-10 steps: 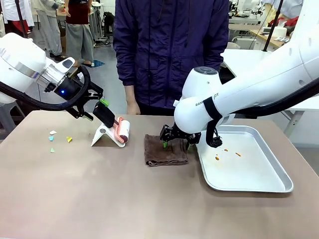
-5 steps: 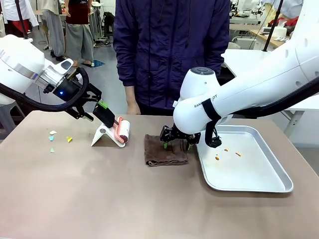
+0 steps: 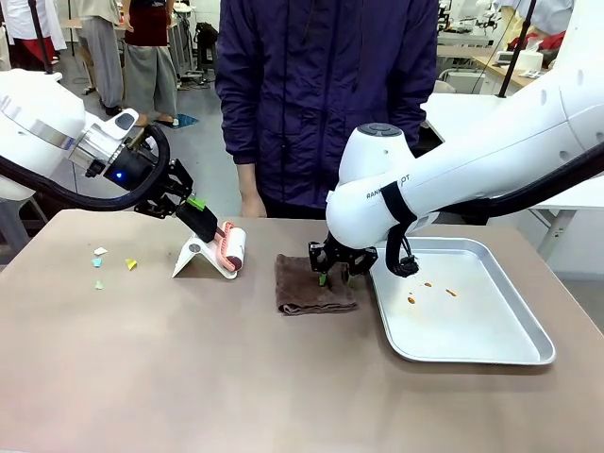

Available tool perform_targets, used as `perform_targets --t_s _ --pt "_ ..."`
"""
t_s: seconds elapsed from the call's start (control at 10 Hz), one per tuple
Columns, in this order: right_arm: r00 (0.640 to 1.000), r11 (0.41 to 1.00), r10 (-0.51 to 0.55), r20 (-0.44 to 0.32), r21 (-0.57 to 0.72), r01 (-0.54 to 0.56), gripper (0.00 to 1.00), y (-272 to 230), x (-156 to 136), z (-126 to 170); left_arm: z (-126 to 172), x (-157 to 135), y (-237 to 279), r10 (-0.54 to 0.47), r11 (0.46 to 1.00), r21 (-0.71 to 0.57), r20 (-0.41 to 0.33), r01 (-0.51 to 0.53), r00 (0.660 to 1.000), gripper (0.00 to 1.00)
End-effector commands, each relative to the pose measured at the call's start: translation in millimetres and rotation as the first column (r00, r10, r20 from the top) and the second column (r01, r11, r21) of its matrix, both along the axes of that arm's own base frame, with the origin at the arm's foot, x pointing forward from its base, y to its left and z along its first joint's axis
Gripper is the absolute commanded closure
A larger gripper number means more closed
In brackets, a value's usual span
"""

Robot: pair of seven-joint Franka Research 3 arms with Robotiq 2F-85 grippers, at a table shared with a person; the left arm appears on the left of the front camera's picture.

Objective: Clean the surface of the table.
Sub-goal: Hold the Lint Roller with your left hand and the towel with your right hand.

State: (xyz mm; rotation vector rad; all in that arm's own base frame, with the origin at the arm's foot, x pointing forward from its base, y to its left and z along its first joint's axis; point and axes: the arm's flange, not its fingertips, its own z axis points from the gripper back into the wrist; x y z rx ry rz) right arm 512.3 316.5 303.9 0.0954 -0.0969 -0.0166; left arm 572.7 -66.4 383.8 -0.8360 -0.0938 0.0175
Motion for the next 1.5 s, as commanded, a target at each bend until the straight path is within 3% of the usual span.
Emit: perform_targets --t_s 0.0,0.9,1.2,1.4 --pt "0.999 0.999 -0.036 -0.023 -0.005 0.036 1.00 6 1 -9 -1 3 0 -0.018 1.000 -0.024 0.009 0.018 1.000 1.00" --pt "0.998 0.999 -0.044 -0.046 0.029 0.045 1.00 -2 1 -8 4 -1 4 0.017 0.998 -0.067 0.043 -0.014 0.999 1.00" --pt "1.000 0.955 -0.015 -0.003 0.295 0.016 1.00 -42 -17 29 25 -18 8 0.028 0.987 -0.163 0.121 -0.008 0.992 1.00" --pt "0.999 0.861 0.022 0.045 0.506 -0.042 1.00 -77 -40 56 47 -39 12 0.025 0.973 -0.229 0.185 0.018 0.982 1.00"
